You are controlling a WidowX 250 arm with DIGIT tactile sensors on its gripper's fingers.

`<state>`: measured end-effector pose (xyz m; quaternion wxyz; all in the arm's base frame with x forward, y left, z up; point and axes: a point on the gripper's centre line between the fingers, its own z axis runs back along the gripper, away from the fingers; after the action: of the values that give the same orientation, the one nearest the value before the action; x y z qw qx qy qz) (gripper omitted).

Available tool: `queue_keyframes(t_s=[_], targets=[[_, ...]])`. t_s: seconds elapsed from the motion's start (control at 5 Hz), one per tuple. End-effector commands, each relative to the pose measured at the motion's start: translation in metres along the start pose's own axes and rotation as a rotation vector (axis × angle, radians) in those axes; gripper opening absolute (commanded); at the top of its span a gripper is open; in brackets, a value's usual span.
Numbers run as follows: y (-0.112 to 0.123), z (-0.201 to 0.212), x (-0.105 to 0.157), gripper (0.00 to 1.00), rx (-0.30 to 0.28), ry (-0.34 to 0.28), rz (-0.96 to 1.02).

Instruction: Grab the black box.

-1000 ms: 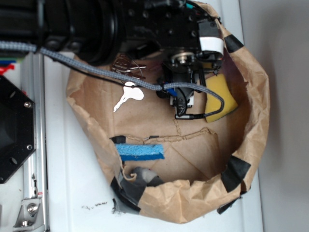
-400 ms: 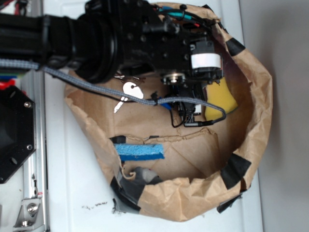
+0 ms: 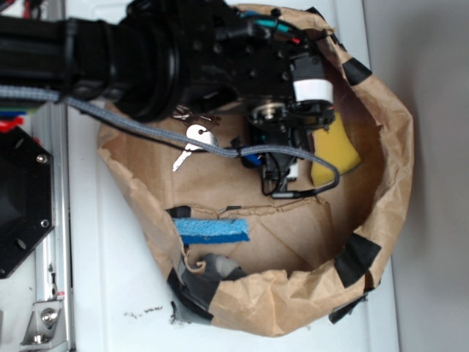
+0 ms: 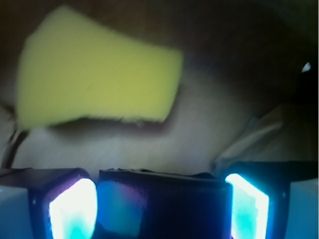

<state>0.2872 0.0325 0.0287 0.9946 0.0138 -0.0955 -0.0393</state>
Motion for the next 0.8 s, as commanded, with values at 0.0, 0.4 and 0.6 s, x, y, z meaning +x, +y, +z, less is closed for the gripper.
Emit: queue_keyframes(t_s=[0.0,0.4,0.6], targets=[[-0.006,0.008,-0.001,0.00,-0.022,-0.007,-0.033],[-0.004,0.011,0.000,0.00,-0.019,-0.033,-0.015],[-0.002,0.039,0.004,0.00,-0.044,-0.041,0.004]])
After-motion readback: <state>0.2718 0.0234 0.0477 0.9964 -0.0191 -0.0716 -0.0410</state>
